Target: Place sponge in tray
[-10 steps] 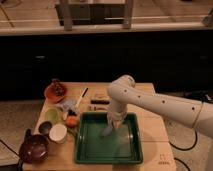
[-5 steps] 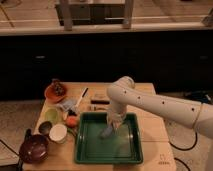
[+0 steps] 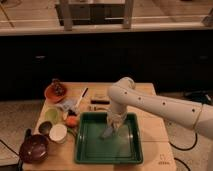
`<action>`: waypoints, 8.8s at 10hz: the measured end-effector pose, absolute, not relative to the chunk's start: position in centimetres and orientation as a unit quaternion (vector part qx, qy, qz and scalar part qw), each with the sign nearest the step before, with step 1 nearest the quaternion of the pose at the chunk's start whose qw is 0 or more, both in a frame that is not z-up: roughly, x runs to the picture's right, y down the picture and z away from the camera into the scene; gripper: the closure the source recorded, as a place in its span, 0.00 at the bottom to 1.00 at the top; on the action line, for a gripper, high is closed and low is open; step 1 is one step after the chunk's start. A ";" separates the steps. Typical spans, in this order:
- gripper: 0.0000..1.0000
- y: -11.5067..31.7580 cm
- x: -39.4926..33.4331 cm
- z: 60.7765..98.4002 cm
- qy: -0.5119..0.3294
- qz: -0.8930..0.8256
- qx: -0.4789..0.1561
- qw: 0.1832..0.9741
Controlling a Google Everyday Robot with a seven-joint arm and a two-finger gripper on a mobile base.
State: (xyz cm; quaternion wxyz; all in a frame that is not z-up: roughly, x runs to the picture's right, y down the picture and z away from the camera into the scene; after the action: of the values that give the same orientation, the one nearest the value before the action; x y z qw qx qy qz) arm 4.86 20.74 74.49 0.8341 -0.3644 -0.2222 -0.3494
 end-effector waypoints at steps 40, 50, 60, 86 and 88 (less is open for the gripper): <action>0.94 21.3 6.2 75.1 -0.242 -0.422 -0.362 0.795; 0.92 21.3 6.6 75.1 -0.244 -0.432 -0.359 0.790; 0.86 21.3 6.6 75.2 -0.245 -0.439 -0.357 0.787; 0.86 21.2 6.9 75.3 -0.247 -0.455 -0.350 0.780; 0.86 21.2 7.0 75.3 -0.247 -0.456 -0.350 0.780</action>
State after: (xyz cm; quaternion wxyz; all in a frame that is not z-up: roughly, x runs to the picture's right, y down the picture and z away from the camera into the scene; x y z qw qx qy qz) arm 6.95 21.17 75.32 0.7803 -0.3503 -0.2467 -0.4556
